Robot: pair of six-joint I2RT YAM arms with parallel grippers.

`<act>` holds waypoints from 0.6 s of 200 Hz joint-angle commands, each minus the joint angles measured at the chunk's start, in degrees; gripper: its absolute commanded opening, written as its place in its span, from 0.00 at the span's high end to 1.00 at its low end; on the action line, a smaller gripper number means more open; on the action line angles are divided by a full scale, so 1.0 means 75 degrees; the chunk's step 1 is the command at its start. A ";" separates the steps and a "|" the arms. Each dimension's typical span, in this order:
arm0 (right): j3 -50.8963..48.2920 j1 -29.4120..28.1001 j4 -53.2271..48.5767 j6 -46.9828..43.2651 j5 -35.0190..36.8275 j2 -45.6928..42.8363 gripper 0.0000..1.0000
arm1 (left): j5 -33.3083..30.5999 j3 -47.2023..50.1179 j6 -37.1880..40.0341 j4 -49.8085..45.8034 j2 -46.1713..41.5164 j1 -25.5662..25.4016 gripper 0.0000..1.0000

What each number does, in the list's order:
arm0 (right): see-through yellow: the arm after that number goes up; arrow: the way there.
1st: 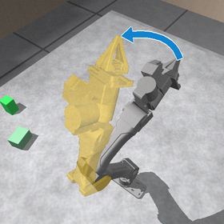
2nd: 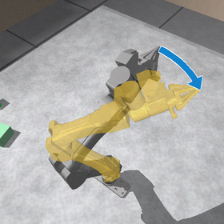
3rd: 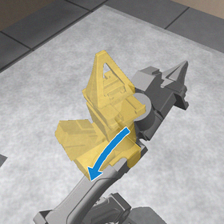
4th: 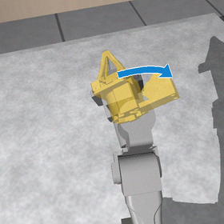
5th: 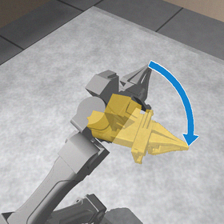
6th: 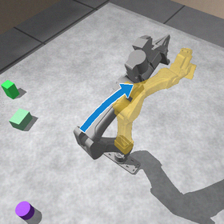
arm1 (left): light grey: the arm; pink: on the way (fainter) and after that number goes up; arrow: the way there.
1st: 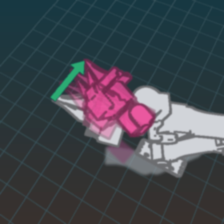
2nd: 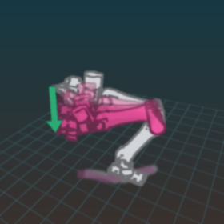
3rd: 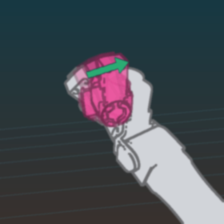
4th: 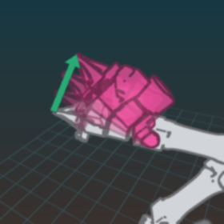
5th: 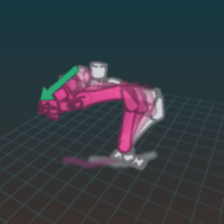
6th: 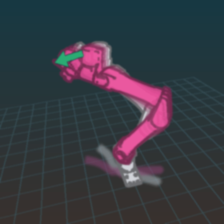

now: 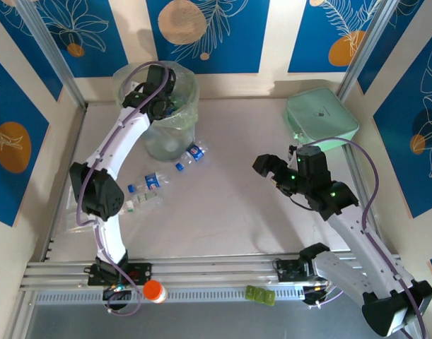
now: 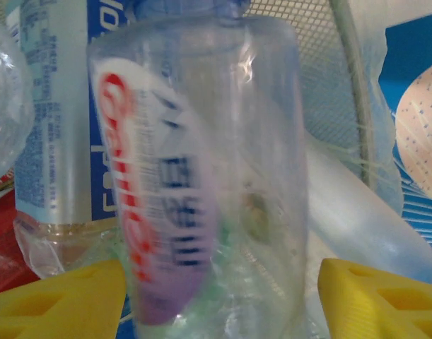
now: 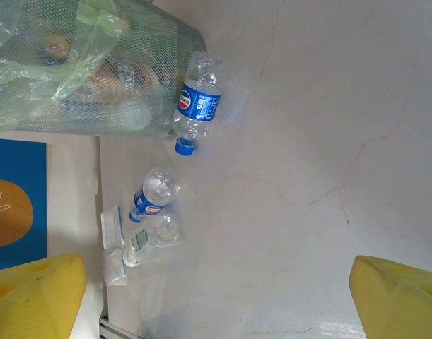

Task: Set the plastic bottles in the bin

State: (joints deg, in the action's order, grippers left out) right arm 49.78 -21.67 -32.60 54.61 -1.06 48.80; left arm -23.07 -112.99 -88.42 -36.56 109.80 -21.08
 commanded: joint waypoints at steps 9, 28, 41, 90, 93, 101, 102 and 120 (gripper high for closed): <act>0.0071 -0.0016 -0.0076 -0.0106 0.0005 -0.0124 0.04 | 0.0387 0.0451 -0.0074 0.0401 -0.0411 0.0209 0.18; 0.0169 -0.0036 -0.0145 -0.0109 0.0112 -0.0152 0.04 | 0.0372 0.0876 0.0072 0.0596 -0.0888 0.0203 0.14; 0.0235 -0.0061 -0.0134 -0.0111 0.0144 -0.0148 0.04 | 0.0411 0.1155 0.0106 0.0672 -0.1230 0.0208 0.13; 0.0528 -0.0300 0.0029 -0.0121 0.0210 0.0174 0.04 | 0.0702 0.2218 0.0975 0.1109 -0.2799 0.0209 0.10; 0.0547 -0.0333 0.0063 -0.0139 0.0201 0.0212 0.04 | 0.0721 0.2269 0.1072 0.1118 -0.2909 0.0192 0.09; 0.0584 -0.0427 0.0125 -0.0220 0.0203 0.0325 0.04 | 0.0757 0.2430 0.1318 0.1107 -0.3170 0.0191 0.08; 0.0589 -0.0439 0.0132 -0.0224 0.0213 0.0337 0.04 | 0.0762 0.2449 0.1345 0.1104 -0.3204 0.0194 0.08; 0.0738 -0.0599 0.0160 -0.0253 0.0336 0.0656 0.05 | 0.0864 0.2683 0.2043 0.1005 -0.3728 0.0197 0.06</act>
State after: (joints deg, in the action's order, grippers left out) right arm 52.88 -24.73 -32.23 54.02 0.14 51.22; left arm -18.37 -94.78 -81.25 -29.21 87.15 -19.99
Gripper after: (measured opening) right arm 0.957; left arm 0.927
